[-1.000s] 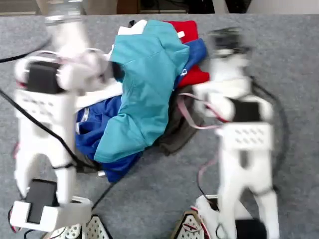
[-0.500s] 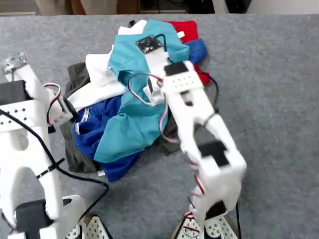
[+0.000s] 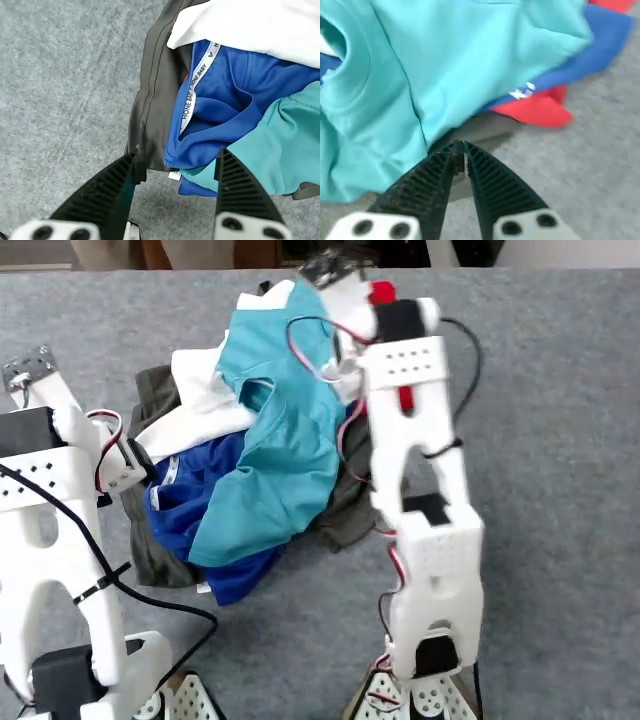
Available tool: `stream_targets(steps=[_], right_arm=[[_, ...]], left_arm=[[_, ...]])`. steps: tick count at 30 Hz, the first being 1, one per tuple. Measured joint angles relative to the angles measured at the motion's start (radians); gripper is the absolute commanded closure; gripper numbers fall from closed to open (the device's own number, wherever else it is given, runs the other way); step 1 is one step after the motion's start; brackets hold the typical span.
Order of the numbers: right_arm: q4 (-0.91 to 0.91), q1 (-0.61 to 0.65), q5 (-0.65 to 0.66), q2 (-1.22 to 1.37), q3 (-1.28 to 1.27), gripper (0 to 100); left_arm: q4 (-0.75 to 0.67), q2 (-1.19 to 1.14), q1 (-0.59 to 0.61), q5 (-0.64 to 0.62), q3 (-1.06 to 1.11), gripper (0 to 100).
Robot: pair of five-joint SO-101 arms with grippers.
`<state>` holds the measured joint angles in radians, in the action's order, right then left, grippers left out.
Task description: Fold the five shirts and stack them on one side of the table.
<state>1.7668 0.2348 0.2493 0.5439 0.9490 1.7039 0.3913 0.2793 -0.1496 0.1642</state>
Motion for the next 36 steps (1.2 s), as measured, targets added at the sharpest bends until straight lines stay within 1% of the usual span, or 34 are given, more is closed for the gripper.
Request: stream_targets(steps=[5,7,9,12,15,19,21,22,25,27,29,33,34,36], right_arm=[[0.0,-0.032,0.063,-0.307,-0.232,99.4],[-0.009,-0.02,0.091,-0.411,-0.331,97.4],[-0.049,0.015,0.129,-0.468,-0.428,93.3],[-0.124,0.101,0.166,-0.473,-0.557,85.4],[-0.221,0.186,0.178,-0.434,-0.623,74.3],[-0.308,0.258,0.178,-0.31,-0.614,59.2],[-0.327,0.279,0.178,-0.242,-0.588,54.6],[-0.334,0.284,0.178,-0.206,-0.568,54.2],[-0.345,0.287,0.178,-0.094,-0.486,57.0],[-0.348,0.276,0.178,-0.006,-0.419,61.8],[-0.345,0.255,0.178,0.087,-0.345,70.4],[-0.227,0.229,0.178,0.239,-0.155,96.2],[-0.186,0.229,0.178,0.264,-0.095,99.8],[-0.104,0.229,0.18,0.293,0.031,98.6]], left_arm=[[-0.006,0.0,0.0,0.0,0.0,77],[-0.02,0.0,0.0,0.0,0.0,77],[-0.031,0.0,0.0,0.0,0.0,77],[-0.032,0.0,0.0,0.0,0.002,77],[-0.032,0.0,0.0,0.0,0.031,77],[-0.032,0.003,0.0,0.0,0.055,77],[-0.032,0.003,0.0,0.0,0.057,77],[-0.032,0.003,0.0,0.0,0.057,77],[-0.032,0.003,0.0,0.0,0.057,77],[-0.032,0.003,0.0,0.002,0.057,77],[-0.032,0.003,0.0,0.026,0.057,77],[-0.032,0.003,0.0,0.061,0.057,77],[-0.032,0.003,0.0,0.063,0.057,77],[-0.032,0.003,0.0,0.064,0.057,77]])
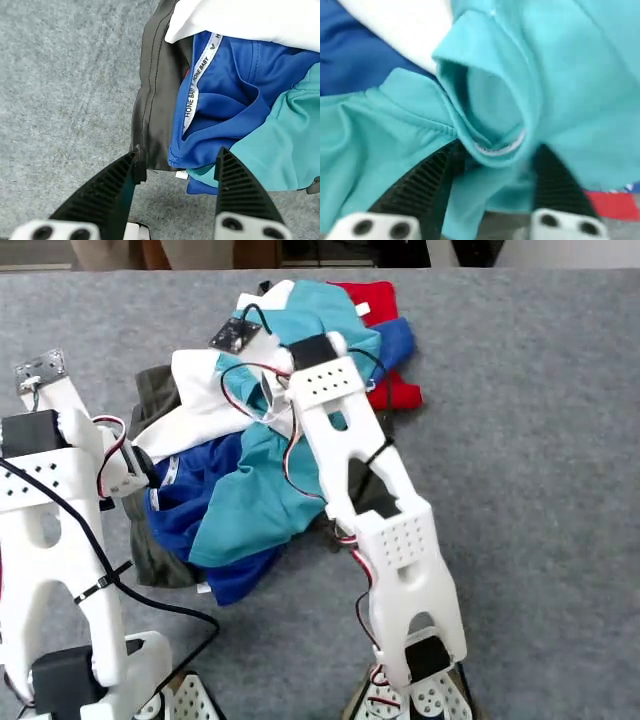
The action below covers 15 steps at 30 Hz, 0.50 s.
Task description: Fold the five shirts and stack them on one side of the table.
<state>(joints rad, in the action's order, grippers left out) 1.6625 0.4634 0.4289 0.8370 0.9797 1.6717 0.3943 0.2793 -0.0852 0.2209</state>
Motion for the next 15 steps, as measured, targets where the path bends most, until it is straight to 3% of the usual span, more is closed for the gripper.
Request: stream_targets(steps=[6,15], right_arm=[[0.106,-0.002,0.0,0.0,0.347,99.8],[0.109,-0.089,-0.126,-0.393,0.365,99.7]], left_arm=[[0.0,0.0,0.0,0.006,0.0,77],[0.0,0.0,0.0,0.006,0.0,77]])
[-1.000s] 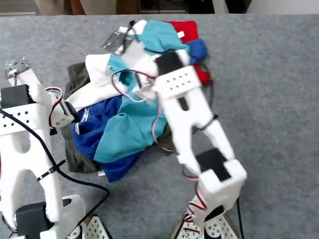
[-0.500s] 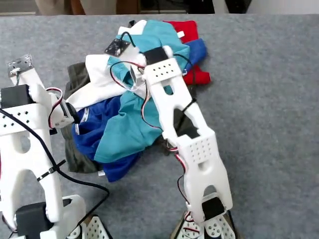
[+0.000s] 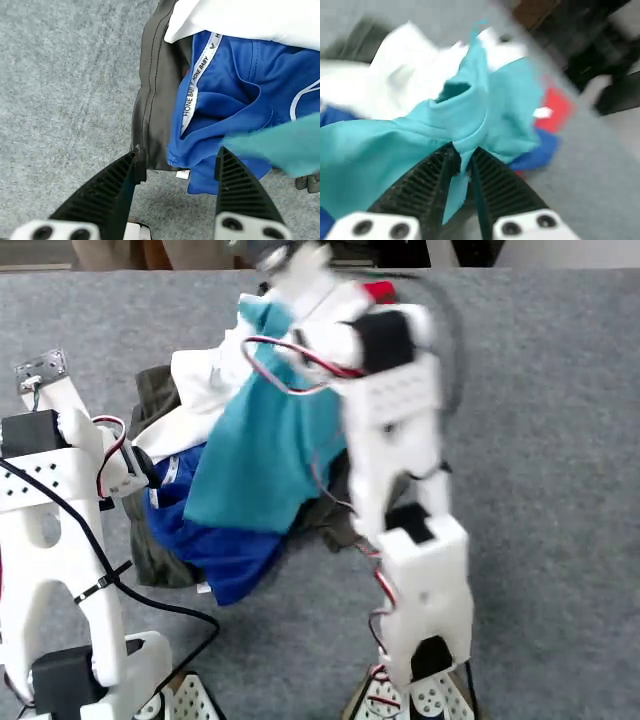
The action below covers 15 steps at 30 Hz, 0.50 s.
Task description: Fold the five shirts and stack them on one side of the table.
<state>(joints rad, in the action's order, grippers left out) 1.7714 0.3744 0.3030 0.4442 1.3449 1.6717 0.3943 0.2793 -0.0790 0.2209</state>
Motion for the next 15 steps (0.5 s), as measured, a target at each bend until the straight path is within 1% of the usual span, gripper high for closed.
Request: stream_targets(steps=[8,11,15], right_arm=[[0.0,-0.29,-0.026,-0.5,-0.087,99.7],[0.0,-0.379,-0.026,-0.644,-0.143,99.7],[0.0,-0.442,-0.026,-0.747,-0.264,99.7]], left_arm=[[-0.02,0.0,-0.009,0.0,0.0,77],[-0.026,0.0,-0.055,0.0,0.0,77],[-0.046,0.0,-0.155,0.0,0.0,77]])
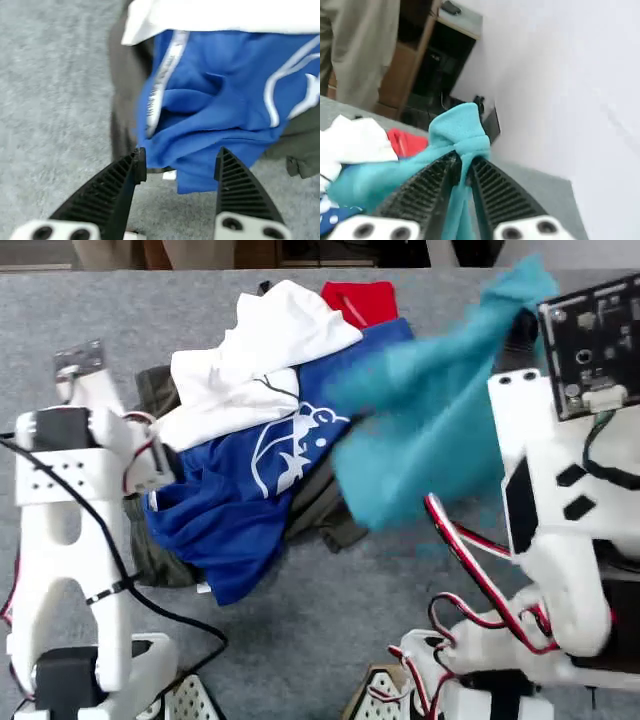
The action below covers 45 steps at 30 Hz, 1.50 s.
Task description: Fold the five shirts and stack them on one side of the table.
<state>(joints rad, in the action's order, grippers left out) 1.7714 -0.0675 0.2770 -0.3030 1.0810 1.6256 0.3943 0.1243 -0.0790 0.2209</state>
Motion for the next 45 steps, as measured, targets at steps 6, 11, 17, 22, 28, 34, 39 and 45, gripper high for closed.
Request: stream_targets(steps=[6,11,17,22,28,34,39,45], right_arm=[[0.0,-0.061,-0.011,-0.04,-0.233,99.7],[-0.051,-0.08,-0.058,-0.094,-0.494,99.7],[-0.287,-0.083,-0.074,-0.227,-0.996,99.7],[-0.546,-0.083,-0.049,-0.428,-1.461,99.7],[-0.839,-0.083,-0.025,-0.52,-1.964,99.6],[-1.054,-0.083,-0.025,-0.446,-2.191,99.6],[-1.191,-0.081,-0.025,-0.282,-2.202,99.6],[-1.269,-0.091,-0.025,-0.069,-2.159,99.7]], left_arm=[[-0.087,-0.003,-0.12,0.002,0.011,72],[-0.226,-0.071,-0.184,-0.006,0.031,60],[-0.373,-0.25,-0.269,-0.057,0.006,61],[-0.393,-0.46,-0.327,-0.081,-0.146,61],[-0.373,-0.733,-0.374,-0.094,-0.379,61],[-0.304,-0.999,-0.381,-0.164,-0.635,61],[-0.221,-1.204,-0.379,-0.196,-0.847,75],[-0.092,-1.387,-0.384,-0.203,-1.123,98]])
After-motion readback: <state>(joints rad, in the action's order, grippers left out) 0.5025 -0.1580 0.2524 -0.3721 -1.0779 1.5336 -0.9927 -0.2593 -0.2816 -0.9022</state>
